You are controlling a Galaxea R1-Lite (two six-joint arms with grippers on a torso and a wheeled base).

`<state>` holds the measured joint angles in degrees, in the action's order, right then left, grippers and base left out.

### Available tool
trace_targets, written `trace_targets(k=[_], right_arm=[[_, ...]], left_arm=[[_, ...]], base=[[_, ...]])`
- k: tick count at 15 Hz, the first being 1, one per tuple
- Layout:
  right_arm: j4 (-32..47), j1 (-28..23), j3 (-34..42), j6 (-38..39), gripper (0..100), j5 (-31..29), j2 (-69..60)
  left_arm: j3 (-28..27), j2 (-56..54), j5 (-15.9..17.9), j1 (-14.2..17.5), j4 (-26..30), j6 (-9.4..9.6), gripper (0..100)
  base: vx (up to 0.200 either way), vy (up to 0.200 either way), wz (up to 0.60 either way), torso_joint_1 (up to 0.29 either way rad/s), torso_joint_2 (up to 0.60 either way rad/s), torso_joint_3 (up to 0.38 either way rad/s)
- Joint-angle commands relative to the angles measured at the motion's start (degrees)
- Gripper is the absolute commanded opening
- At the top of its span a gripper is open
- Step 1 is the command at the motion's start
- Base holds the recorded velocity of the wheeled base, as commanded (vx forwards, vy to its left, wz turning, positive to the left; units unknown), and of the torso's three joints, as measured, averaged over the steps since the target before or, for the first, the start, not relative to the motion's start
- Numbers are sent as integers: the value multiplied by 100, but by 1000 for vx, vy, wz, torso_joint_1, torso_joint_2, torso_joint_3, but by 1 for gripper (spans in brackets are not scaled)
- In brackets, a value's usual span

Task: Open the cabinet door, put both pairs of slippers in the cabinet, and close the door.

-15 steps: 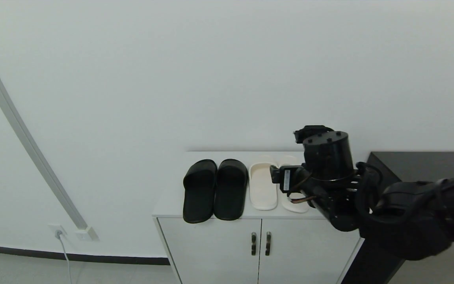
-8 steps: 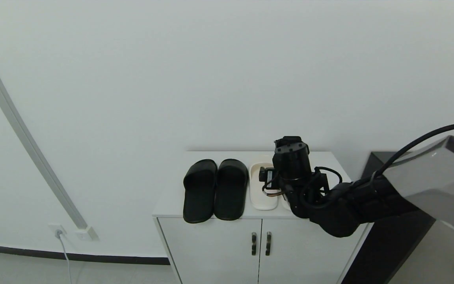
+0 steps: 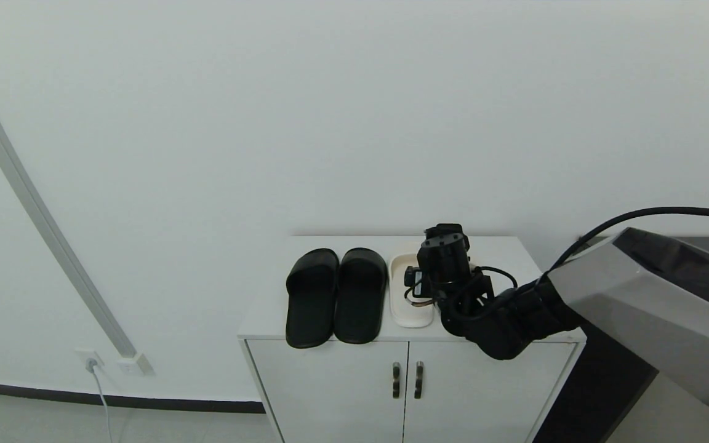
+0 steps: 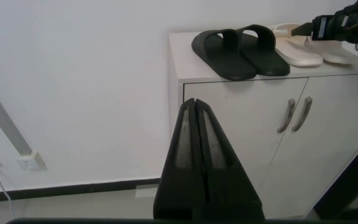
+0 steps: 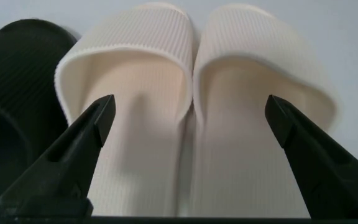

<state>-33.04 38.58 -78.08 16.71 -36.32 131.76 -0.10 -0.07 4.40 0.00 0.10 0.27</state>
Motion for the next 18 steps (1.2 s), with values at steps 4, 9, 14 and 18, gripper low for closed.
trace_targets(k=[4, 9, 14, 18], right_arm=[[25, -123, -726, -19, 100, -7, 588], [34, -184, -867, -28, 0, -7, 711], [25, -193, -849, -28, 0, -16, 694], [-1, -193, -612, -81, 0, -148, 342]], left_arm=[[1, 7, 8, 0, -1, -9, 0], [1, 7, 8, 0, -1, 0, 0], [1, 7, -1, 0, -1, -9, 0], [1, 7, 8, 0, -1, -9, 0]], base=[[0, 0, 0, 0, 0, 0], [0, 0, 0, 0, 0, 0], [0, 0, 0, 0, 0, 0], [0, 0, 0, 0, 0, 0]])
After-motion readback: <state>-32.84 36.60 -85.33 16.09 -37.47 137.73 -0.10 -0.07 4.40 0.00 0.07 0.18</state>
